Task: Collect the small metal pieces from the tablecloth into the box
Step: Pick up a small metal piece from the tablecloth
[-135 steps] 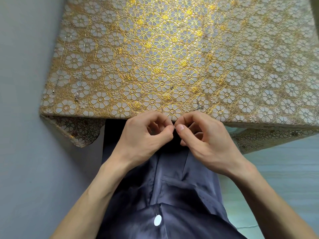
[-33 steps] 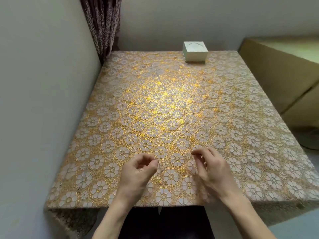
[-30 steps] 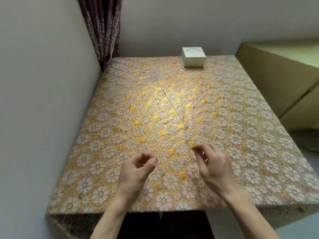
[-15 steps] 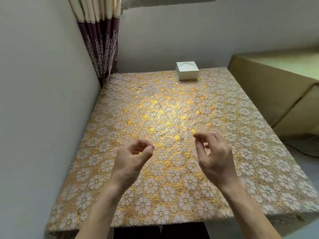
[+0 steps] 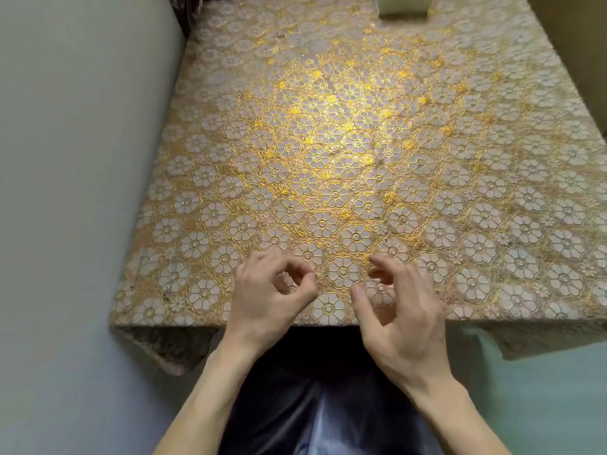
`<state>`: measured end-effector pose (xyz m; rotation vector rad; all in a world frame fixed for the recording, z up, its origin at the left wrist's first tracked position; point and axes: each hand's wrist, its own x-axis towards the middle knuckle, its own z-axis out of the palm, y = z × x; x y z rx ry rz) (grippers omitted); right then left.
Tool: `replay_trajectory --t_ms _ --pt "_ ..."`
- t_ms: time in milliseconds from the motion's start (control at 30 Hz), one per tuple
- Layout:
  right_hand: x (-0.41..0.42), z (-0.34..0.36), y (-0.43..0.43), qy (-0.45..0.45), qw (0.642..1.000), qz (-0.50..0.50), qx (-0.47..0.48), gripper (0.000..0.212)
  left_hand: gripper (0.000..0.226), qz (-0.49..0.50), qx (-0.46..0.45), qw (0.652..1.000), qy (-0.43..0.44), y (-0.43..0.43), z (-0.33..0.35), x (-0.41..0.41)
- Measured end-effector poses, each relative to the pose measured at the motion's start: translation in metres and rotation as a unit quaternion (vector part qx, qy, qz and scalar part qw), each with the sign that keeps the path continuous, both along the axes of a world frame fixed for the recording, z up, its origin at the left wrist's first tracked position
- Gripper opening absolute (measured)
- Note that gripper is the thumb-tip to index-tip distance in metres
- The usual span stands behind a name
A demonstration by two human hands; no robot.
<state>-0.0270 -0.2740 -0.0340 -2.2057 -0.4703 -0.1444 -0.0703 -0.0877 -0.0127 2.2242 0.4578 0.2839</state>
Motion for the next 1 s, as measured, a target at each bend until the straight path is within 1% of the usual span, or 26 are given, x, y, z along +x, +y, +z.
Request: replay_trajectory --t_ms 133,233,433,600,800,1000 --pt "-0.011 0.005 0.015 0.061 0.997 0.027 0.049 0.027 0.008 -0.014 -0.037 0.999 -0.014 0.003 -0.005 -0.003" --pt "-0.009 0.009 0.018 0.1 0.991 0.053 0.066 0.014 0.008 -0.02 -0.053 0.998 -0.022 0.005 -0.006 -0.005" --pt "0.002 0.009 0.025 0.144 0.984 0.088 0.056 0.008 0.007 -0.057 -0.004 0.998 -0.026 0.01 -0.012 -0.002" --pt "0.009 0.01 0.027 0.148 0.979 0.131 0.056 0.006 0.009 -0.069 0.017 0.997 -0.025 0.01 -0.015 -0.005" --pt "0.016 0.006 0.027 0.118 0.976 0.182 0.01 0.004 0.011 -0.067 0.025 0.997 -0.017 0.009 -0.019 -0.005" --pt "0.02 0.005 0.027 0.091 0.974 0.205 -0.022 0.002 0.012 -0.075 0.025 0.997 -0.014 0.01 -0.018 -0.005"
